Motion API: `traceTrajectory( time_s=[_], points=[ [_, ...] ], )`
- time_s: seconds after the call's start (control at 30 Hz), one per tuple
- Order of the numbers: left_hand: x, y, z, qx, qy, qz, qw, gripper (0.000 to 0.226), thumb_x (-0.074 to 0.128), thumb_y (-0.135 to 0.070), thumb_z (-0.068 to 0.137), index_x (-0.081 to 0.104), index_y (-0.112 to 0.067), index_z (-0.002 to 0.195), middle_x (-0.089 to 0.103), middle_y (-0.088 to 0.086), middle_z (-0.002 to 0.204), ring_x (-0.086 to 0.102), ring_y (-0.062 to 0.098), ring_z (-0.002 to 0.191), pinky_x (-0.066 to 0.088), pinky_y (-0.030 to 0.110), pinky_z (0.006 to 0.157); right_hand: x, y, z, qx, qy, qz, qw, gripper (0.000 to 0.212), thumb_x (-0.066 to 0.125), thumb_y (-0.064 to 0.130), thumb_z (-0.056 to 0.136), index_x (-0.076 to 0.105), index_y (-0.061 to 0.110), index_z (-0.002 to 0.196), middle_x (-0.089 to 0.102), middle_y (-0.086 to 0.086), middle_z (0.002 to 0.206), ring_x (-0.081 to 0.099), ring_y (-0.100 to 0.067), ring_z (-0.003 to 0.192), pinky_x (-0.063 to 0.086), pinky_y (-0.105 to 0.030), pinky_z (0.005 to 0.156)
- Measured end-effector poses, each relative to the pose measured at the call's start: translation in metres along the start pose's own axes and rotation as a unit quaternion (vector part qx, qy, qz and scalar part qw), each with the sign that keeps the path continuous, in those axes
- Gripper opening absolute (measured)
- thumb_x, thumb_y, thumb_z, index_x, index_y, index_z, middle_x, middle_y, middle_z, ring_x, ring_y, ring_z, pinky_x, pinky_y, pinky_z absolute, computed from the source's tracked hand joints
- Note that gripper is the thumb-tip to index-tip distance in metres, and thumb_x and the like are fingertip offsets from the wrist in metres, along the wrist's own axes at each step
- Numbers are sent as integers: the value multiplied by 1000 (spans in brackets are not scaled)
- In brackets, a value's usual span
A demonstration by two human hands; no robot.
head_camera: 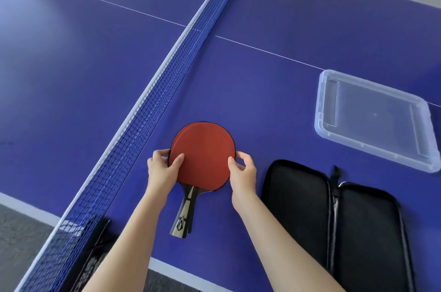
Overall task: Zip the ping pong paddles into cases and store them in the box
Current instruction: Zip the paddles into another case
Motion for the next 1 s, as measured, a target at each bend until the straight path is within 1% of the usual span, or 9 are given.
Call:
traceTrajectory(
  time_s=[0.07,0.13,0.27,0.37,0.5,0.6,0.7,0.87,1.0],
  points=[
    [10,-11,-10,11,15,-6,1000,40,65,-33,89,49,-17,122,42,6,117,50,16,94,49,39,88,-18,5,-2,-11,-5,22,1000,26,56,26,96,55,26,121,55,14,94,54,-3,85,44,-25,77],
    [23,-22,-21,25,34,-15,999,38,65,-33,89,49,-18,120,42,7,119,51,18,95,50,41,89,-39,9,-5,-21,-13,43,999,24,57,26,95,54,27,120,57,12,97,55,-5,89,44,-24,77],
    [62,-42,-51,44,89,-32,995,33,67,-33,88,49,-22,113,48,9,120,55,21,98,47,31,74,-94,9,-11,-39,-61,106,992,18,60,22,93,62,27,111,66,-1,107,63,-15,100,54,-32,84],
    [100,-47,-81,31,133,-48,989,34,70,-36,85,50,-25,110,51,10,118,58,24,100,46,28,71,-145,5,-16,-51,-122,135,982,16,62,18,92,64,29,102,68,0,103,64,-13,97,50,-28,82],
    [153,-47,-125,23,192,-35,981,32,70,-38,84,50,-27,106,52,10,115,59,26,100,50,32,74,-214,-7,-24,-54,-183,155,969,19,63,14,91,66,20,109,69,-1,102,65,-14,97,49,-27,83],
    [190,-42,-159,18,225,-15,974,25,70,-39,84,50,-30,95,54,12,113,60,26,97,54,39,80,-262,-21,-26,-50,-208,158,964,20,63,14,91,66,18,110,69,0,102,65,-14,96,49,-27,84],
    [222,-38,-191,19,237,-8,971,24,71,-36,83,49,-31,90,53,12,110,60,23,91,56,40,79,-305,-34,-28,-44,-227,166,959,20,62,13,92,65,19,110,68,1,102,63,-12,96,46,-25,83],
    [267,-29,-237,14,236,13,971,25,70,-36,84,47,-27,89,48,11,110,57,20,89,53,44,87,-364,-55,-20,-32,-245,117,962,23,62,20,92,65,20,116,66,5,106,61,-13,102,46,-28,89],
    [297,-21,-261,9,216,30,976,30,69,-33,86,49,-16,100,47,9,110,53,13,82,49,39,87,-399,-72,-7,-8,-251,73,965,21,61,22,93,66,22,113,66,7,103,61,-14,103,48,-30,91]
  ],
)
Point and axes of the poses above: each hand's wrist, its own z-axis towards the middle knuckle, its own x-axis out of the palm, y = z × x, the point moved 4 cm from there along z, towards the middle knuckle
